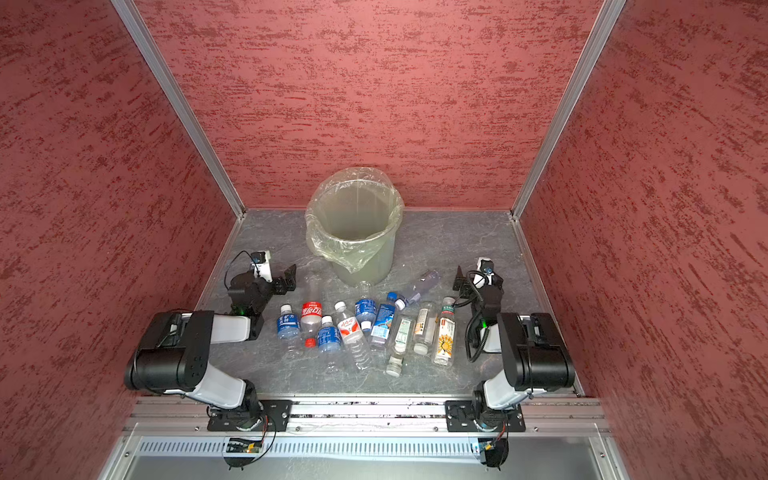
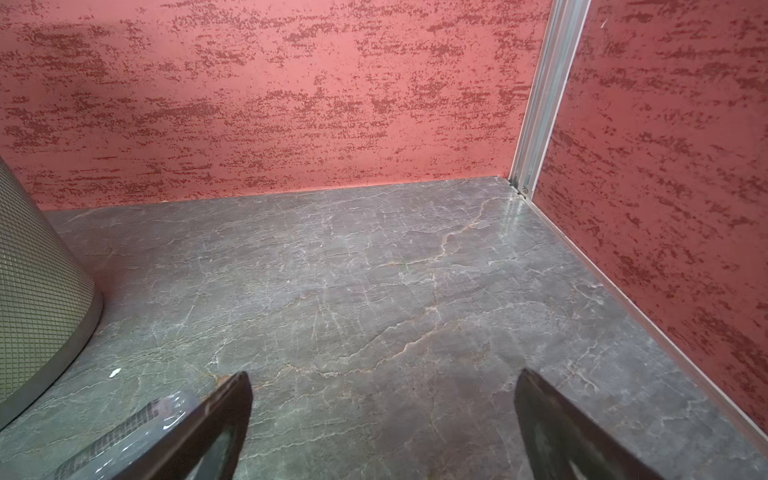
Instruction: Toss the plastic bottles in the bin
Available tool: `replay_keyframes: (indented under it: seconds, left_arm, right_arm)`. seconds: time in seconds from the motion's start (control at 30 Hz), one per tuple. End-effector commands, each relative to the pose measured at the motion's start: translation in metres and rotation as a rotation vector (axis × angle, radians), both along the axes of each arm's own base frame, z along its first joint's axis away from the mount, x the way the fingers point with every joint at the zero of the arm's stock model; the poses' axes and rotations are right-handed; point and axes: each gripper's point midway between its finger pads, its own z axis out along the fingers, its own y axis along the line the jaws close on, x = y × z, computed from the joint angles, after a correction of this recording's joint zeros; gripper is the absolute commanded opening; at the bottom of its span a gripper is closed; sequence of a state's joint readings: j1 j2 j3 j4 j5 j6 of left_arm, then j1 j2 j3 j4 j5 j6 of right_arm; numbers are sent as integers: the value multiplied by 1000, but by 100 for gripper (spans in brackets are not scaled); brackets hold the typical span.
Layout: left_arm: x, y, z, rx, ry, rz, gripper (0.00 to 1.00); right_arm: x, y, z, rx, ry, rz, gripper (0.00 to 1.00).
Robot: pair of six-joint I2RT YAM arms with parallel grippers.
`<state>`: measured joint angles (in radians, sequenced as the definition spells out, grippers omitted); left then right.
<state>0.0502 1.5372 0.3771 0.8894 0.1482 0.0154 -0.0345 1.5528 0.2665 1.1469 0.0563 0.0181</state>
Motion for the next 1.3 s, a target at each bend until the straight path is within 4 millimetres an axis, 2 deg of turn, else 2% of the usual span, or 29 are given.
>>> replay_keyframes:
  seconds: [0.0, 1.1, 1.27]
  left_arm:
    - [0, 0, 2, 15, -7, 5, 99]
    - [0, 3, 2, -12, -4, -8, 99]
    - [0, 4, 8, -10, -2, -6, 99]
  right_arm:
    - [4, -6, 8, 2, -25, -28, 99]
    - [3, -6, 9, 1, -31, -28, 99]
    - [0, -6, 11, 0, -43, -24, 99]
